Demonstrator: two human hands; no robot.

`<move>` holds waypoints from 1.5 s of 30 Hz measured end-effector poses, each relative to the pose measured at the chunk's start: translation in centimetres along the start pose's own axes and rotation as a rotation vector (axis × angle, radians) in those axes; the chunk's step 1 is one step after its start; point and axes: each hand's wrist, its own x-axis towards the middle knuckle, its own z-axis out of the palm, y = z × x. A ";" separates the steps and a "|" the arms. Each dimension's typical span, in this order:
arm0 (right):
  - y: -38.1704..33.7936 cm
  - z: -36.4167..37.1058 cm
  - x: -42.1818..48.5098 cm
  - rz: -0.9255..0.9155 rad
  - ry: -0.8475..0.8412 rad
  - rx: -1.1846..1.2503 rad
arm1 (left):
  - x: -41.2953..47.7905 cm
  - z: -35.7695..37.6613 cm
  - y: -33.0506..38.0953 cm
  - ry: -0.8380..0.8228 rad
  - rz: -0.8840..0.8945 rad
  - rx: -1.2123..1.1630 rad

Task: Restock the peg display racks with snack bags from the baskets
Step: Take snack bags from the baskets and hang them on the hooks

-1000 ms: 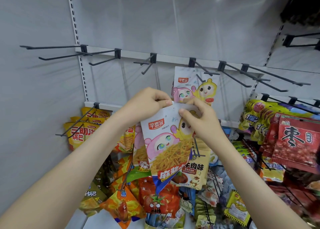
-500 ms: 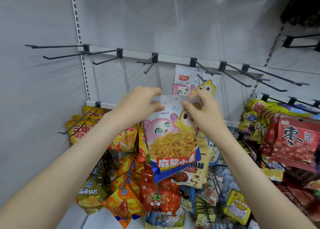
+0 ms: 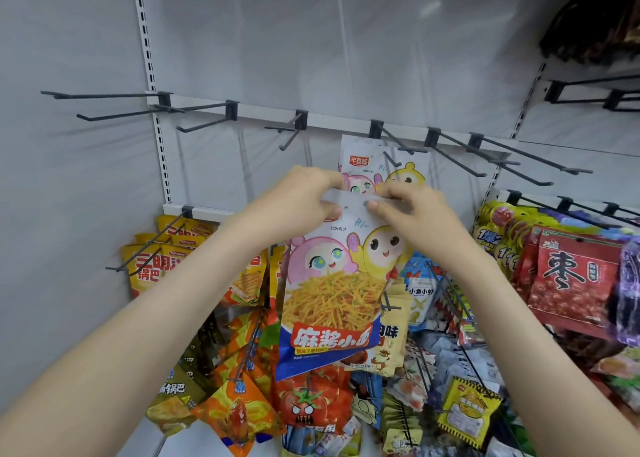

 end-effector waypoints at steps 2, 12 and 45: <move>-0.1 -0.2 -0.3 0.009 -0.017 -0.071 | 0.1 0.3 0.4 -0.011 0.003 0.022; 1.4 0.6 -2.4 0.198 0.054 0.116 | 0.2 2.0 2.0 -0.017 0.104 0.006; 3.7 -1.0 0.8 0.241 0.080 0.312 | 4.6 2.0 2.3 0.106 0.008 -0.108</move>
